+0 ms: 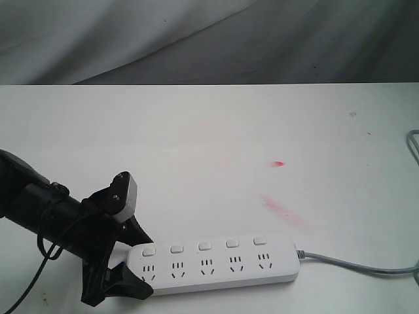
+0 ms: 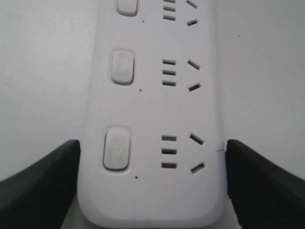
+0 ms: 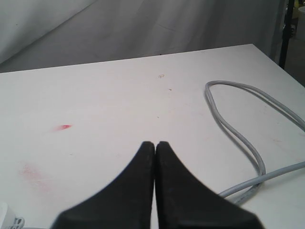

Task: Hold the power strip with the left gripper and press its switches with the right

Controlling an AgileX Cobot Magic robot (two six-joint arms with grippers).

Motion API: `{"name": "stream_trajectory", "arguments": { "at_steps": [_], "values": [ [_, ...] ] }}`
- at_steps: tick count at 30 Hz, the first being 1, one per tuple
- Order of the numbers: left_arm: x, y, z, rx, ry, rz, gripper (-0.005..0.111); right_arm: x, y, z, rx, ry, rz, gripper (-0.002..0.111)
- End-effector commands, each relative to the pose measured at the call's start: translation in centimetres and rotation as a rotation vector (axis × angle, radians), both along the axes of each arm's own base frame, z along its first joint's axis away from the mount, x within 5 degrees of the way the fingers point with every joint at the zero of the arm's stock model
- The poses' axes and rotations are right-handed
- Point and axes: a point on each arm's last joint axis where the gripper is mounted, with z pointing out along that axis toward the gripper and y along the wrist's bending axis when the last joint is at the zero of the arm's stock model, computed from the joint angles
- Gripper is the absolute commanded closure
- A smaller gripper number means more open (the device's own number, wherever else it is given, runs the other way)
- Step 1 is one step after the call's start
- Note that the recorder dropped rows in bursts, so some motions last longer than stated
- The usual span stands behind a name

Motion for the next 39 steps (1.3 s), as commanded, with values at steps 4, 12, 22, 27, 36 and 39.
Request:
{"name": "stream_trajectory", "arguments": {
  "at_steps": [4, 12, 22, 27, 36, 39],
  "values": [
    [0.0, -0.1, -0.1, 0.003, -0.002, -0.012, 0.076, 0.0, 0.0, 0.0, -0.002, -0.012, -0.009, 0.108],
    [0.0, -0.1, -0.1, 0.003, -0.002, -0.012, 0.076, 0.0, 0.0, 0.0, -0.002, -0.012, -0.009, 0.108],
    [0.0, -0.1, -0.1, 0.003, -0.002, -0.012, 0.076, 0.2, -0.4, 1.4, -0.104, -0.160, -0.027, 0.108],
    [0.0, -0.1, -0.1, 0.003, -0.002, -0.012, 0.076, 0.2, -0.5, 2.7, -0.150, -0.297, -0.039, 0.108],
    [0.0, -0.1, -0.1, 0.003, -0.002, -0.012, 0.076, 0.1, -0.5, 3.7, -0.233, -0.403, -0.044, 0.108],
    [0.0, -0.1, -0.1, 0.003, -0.002, -0.012, 0.076, -0.4, -0.6, 5.5, -0.121, -0.619, -0.082, 0.108]
  ]
}}
